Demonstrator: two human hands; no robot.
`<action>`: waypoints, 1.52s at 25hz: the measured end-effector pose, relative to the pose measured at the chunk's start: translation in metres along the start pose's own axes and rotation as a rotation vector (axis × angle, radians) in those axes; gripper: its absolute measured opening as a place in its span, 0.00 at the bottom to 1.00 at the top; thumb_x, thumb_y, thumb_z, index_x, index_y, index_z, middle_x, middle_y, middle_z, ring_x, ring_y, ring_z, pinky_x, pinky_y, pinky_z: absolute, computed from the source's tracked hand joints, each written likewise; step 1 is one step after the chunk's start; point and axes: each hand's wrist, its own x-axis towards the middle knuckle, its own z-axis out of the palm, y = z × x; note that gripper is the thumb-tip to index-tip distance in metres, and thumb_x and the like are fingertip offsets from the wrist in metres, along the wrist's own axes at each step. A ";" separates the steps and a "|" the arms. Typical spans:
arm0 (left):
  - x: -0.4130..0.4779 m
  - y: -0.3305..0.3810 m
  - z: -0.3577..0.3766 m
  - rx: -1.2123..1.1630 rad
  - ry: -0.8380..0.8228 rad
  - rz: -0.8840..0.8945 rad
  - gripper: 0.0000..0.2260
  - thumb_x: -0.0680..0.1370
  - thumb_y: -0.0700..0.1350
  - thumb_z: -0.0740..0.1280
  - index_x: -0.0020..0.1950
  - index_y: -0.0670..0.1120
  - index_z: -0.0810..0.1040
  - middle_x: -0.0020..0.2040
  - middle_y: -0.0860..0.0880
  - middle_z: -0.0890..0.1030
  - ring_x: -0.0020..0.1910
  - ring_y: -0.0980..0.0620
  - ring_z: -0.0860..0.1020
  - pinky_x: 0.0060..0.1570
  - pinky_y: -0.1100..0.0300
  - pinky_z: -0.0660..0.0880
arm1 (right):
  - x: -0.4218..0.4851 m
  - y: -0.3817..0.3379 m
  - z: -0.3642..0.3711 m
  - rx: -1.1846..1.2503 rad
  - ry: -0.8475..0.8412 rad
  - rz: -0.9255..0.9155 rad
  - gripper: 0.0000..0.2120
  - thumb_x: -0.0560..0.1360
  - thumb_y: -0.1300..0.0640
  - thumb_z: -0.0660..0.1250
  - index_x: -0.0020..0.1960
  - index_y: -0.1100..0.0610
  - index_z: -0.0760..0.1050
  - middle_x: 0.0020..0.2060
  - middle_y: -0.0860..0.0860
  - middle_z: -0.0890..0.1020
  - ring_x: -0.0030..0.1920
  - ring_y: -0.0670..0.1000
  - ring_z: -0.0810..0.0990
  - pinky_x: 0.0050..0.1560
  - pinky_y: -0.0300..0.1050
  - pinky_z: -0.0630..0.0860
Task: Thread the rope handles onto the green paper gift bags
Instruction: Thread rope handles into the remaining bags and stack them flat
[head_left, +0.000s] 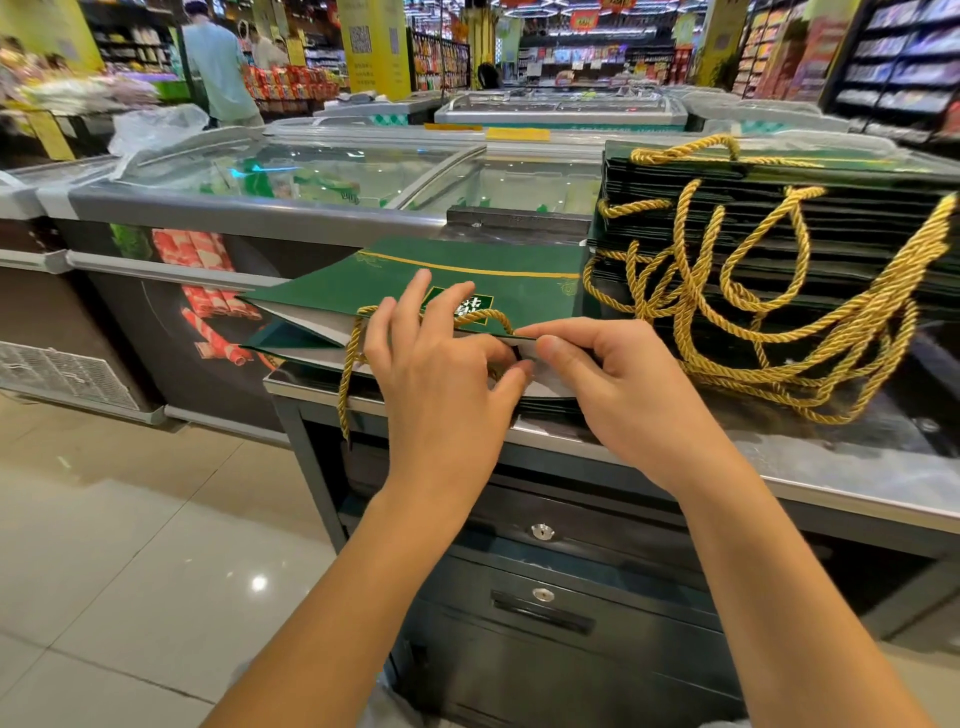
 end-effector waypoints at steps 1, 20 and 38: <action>0.000 0.001 0.002 0.006 0.013 -0.004 0.04 0.72 0.52 0.76 0.40 0.54 0.86 0.68 0.49 0.78 0.76 0.43 0.64 0.75 0.48 0.48 | 0.000 0.000 0.000 -0.003 0.007 -0.003 0.12 0.83 0.59 0.64 0.60 0.51 0.84 0.48 0.39 0.85 0.52 0.38 0.81 0.52 0.30 0.75; 0.001 -0.061 -0.062 -0.315 -0.162 0.074 0.05 0.77 0.49 0.71 0.48 0.48 0.83 0.60 0.56 0.80 0.61 0.64 0.76 0.63 0.70 0.68 | -0.004 -0.002 0.002 0.017 0.041 0.110 0.05 0.76 0.59 0.72 0.47 0.52 0.86 0.36 0.44 0.85 0.34 0.42 0.81 0.35 0.33 0.74; 0.022 -0.119 -0.041 0.075 -0.337 -0.190 0.19 0.86 0.52 0.50 0.74 0.58 0.72 0.76 0.58 0.69 0.78 0.57 0.60 0.72 0.54 0.63 | 0.083 -0.042 0.037 -0.678 -0.416 0.130 0.20 0.80 0.46 0.67 0.66 0.58 0.78 0.62 0.56 0.81 0.62 0.58 0.79 0.63 0.53 0.76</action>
